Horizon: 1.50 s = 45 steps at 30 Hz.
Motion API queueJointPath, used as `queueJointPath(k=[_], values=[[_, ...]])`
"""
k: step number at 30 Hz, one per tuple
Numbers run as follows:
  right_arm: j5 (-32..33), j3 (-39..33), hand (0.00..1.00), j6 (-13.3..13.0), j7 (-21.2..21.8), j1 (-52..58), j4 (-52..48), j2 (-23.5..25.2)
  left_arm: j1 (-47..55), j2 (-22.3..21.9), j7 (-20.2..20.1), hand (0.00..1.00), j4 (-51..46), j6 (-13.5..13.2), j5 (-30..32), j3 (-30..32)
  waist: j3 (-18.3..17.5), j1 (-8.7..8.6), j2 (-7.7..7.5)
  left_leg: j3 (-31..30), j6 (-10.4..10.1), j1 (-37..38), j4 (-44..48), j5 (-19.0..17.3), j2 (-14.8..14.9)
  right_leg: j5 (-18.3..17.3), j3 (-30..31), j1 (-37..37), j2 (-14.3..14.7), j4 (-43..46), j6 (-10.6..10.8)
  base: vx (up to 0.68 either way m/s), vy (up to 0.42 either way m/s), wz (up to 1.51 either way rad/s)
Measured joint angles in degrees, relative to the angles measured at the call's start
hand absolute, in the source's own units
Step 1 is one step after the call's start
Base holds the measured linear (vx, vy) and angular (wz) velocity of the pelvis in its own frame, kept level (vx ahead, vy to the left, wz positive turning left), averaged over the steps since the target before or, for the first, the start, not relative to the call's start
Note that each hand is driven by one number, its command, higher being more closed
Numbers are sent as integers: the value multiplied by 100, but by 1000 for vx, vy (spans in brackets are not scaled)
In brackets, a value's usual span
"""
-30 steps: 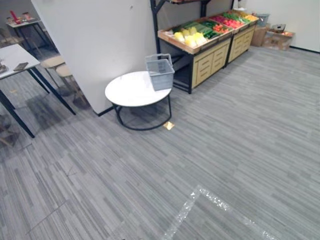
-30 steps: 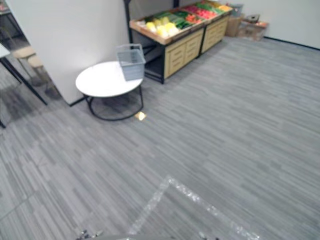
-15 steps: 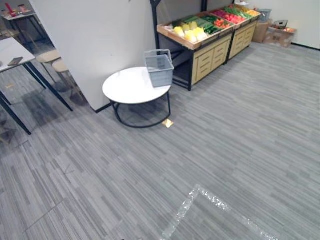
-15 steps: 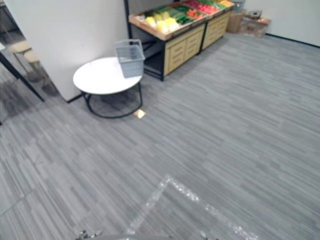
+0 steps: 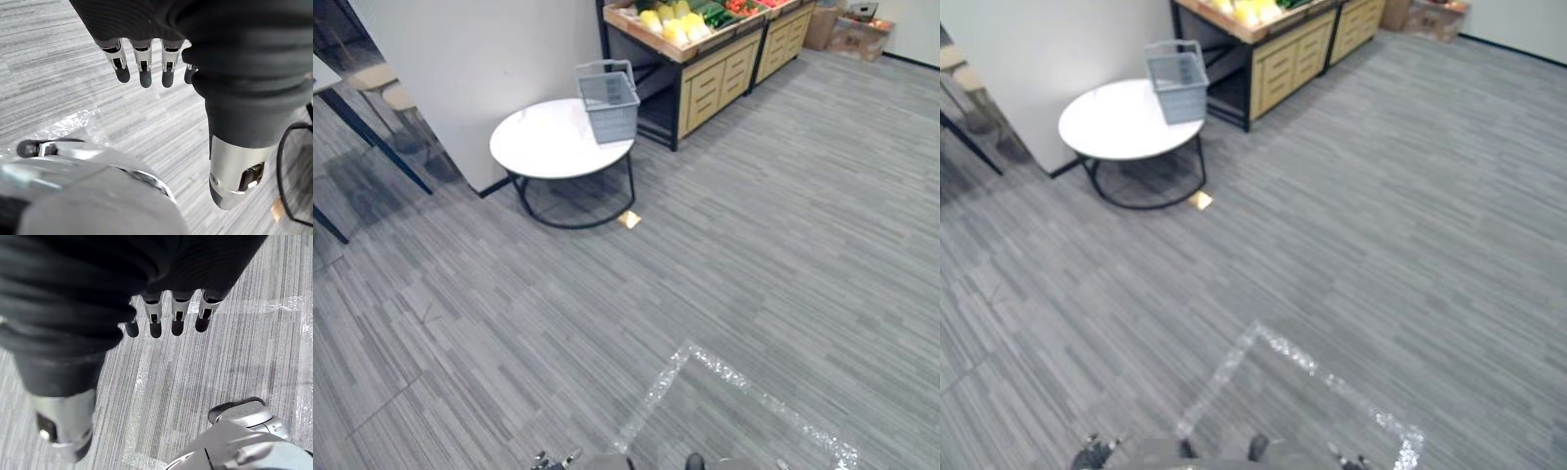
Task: Pick vegetable in the basket
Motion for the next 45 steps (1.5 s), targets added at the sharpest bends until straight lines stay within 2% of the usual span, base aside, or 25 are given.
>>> queueJointPath(k=[3, 6, 8, 11, 12, 13, 14, 16, 18, 19, 20, 21, 24, 26, 28, 32, 33, 34, 35, 38, 39, 40, 41, 42, 45], values=[[5, 260, 0, 15, -25, -46, -127, -51, 30, -28, 63, 0, -80, -4, -205, -35, 1, 22, 42, -188, -85, -448, 577, -151, -129, -184, 17, 241, -162, 42, 24, 190, 6, 9], [2, 356, 0, -2, -65, -378, -162, -191, 28, -37, 127, 0, -78, -20, -214, -109, 4, 77, 59, -236, -90, -819, -1059, -195, -395, -304, 84, 333, -375, -45, 151, 267, 64, -4], [-1, 638, 0, -25, -68, -607, -174, -271, 73, -44, 149, 0, -71, -39, -216, -299, -10, 186, 117, -364, -204, -842, -3545, 436, -422, -506, 193, 515, -389, -209, 478, 379, 122, -21], [-6, 844, 0, -37, -68, -641, -180, -381, 98, -141, 167, 0, -71, -44, -215, -347, -55, 377, 298, -606, -296, -886, -4363, 623, -319, -813, 368, 959, -380, -412, 784, 548, 279, -32], [-8, 899, 0, -39, -64, -628, -176, -382, 145, -132, 164, 0, -72, -46, -217, -363, -75, 404, 283, -614, -247, -887, -4226, 865, -333, -879, 412, 1094, -452, -456, 811, 613, 394, -64], [-15, 980, 0, -44, -57, -625, -152, -294, 268, -41, 156, 0, -75, -51, -216, -362, -260, 447, 76, -510, -173, -997, -3769, 1268, -554, -961, 551, 1204, -797, -441, 883, 649, 341, -51], [-66, 1016, 0, -57, 2, -639, -141, -189, 279, 82, 166, 0, -53, -50, -211, -391, -516, 454, -174, -371, 88, -1193, -3490, 1089, -794, -866, 746, 873, -1099, -54, 978, 646, 304, -34], [-110, 985, 0, -86, 48, -650, -132, -150, 151, 131, 160, 0, -67, -56, -202, -450, -565, 430, -241, -214, 425, -1184, -3154, 763, -979, -385, 1070, 452, -1289, 881, 996, 675, 303, -6], [-299, 974, 0, -69, 49, -603, -117, -161, 145, 146, 158, 0, -71, -46, -200, -463, -554, 415, -254, -96, 587, -718, -3057, 300, -1138, 596, 1147, 85, -1434, 2166, 941, 740, 348, -10], [-298, 985, 0, -71, 51, -604, -139, -153, 178, 145, 151, 0, -86, -46, -200, -490, -544, 372, -235, -18, 676, -292, -3095, 32, -1183, 1600, 1125, -218, -1527, 3083, 1009, 503, 230, -17], [-296, 1008, 0, -80, 54, -608, -150, -141, 182, 159, 148, 0, -92, -43, -198, -515, -535, 344, -227, -6, 720, -89, -3107, -78, -1222, 1740, 1099, -393, -1561, 3575, 1054, 792, 342, -9], [-297, 1003, 0, -99, 57, -565, -157, -141, 168, 236, 134, 0, -161, -28, -198, -729, -470, 260, -201, -91, 803, 587, -3323, -383, -1361, 1469, 880, -896, -1589, 4805, 835, 521, 207, 4], [-278, 909, 0, -151, 52, -419, -267, -191, 45, 277, 130, 0, -290, -27, -190, -912, -336, 193, -129, -266, 832, 1561, -3781, -705, -1467, 602, 430, -1438, -1420, 5308, 597, 450, 127, 10], [-286, 899, 0, -158, 60, -267, -267, -250, -52, 270, 124, 0, -290, -18, -190, -938, -309, 2, -131, -515, 815, 2071, -3916, -965, -1429, 59, -245, -1963, -1250, 4784, 490, 412, 13, 52], [-286, 754, 0, -132, 59, -52, -255, -192, -298, 197, 113, 0, -288, -10, -189, -937, -282, -66, -96, -816, 742, 2331, -3925, -1214, -1355, 39, -617, -2420, -1182, 3642, 458, 620, -87, 86], [-286, 450, 0, -34, 53, 213, -495, -26, -459, -161, 113, 0, -302, -10, -183, -730, -273, -198, 81, -1277, 400, 2989, -4229, -1543, -881, 820, -501, -2780, -974, 79, 784, 682, -181, 80], [-287, 452, 0, -28, 54, 234, -556, -7, -474, -167, 114, 0, -302, -11, -182, -684, -267, -185, 51, -1271, 355, 3087, -4210, -1567, -849, 974, -380, -2769, -962, -221, 832, 961, -295, 59], [-293, 449, 0, -12, 59, 250, -635, -8, -462, -257, 117, 0, -292, -9, -179, -570, -249, -159, 101, -1292, 303, 3268, -4041, -1591, -658, 1879, -327, -2695, -873, -80, 678, 827, -246, 43], [-294, 367, 0, -13, 57, 167, -741, -11, -467, -390, 115, 0, -266, -3, -166, -446, -175, -181, 204, -1329, -20, 3299, -3696, -1340, -500, 1973, -434, -2740, -879, 576, 378, 983, -332, 37], [-298, 263, 0, -11, 65, 48, -837, -102, -442, -629, 122, 0, -278, -5, -140, -392, -159, -158, 374, -1381, -133, 2986, -2410, -155, -321, 1218, -596, -2505, -812, 1390, 183, 819, -331, 12], [-300, 300, 0, -5, 67, 26, -831, -135, -442, -652, 119, 0, -271, -4, -135, -326, -148, -173, 400, -1433, -456, 2410, -1181, 919, -217, 861, -636, -2140, -742, 1306, 112, 708, -234, 9], [-324, 310, 0, 20, 46, -8, -798, -169, -454, -651, 122, 0, -286, -5, -135, -237, -86, -150, 444, -1409, -736, 1747, 299, 1338, -32, 700, -664, -1730, -600, 1141, 40, 692, -206, -2], [-338, 319, 0, 51, 38, -33, -749, -199, -452, -588, 121, 0, -284, -5, -149, -235, -22, -138, 515, -1272, -696, 1374, 1250, 1150, 105, 640, -650, -1303, -467, 977, -6, 734, -187, -38], [-332, 399, 0, 58, 18, -56, -687, -216, -386, -496, 123, 0, -301, -3, -150, -161, 70, -35, 408, -886, -491, 952, 1970, 644, 209, 552, -535, -601, -376, 671, -26, 571, -139, -40], [-332, 537, 0, 55, 11, -34, -663, -229, -308, -405, 122, 0, -375, -14, -146, -144, 43, 37, 279, -499, -221, 331, 1794, 122, 191, 307, -468, 62, -390, 195, 36, 447, -90, -36]])
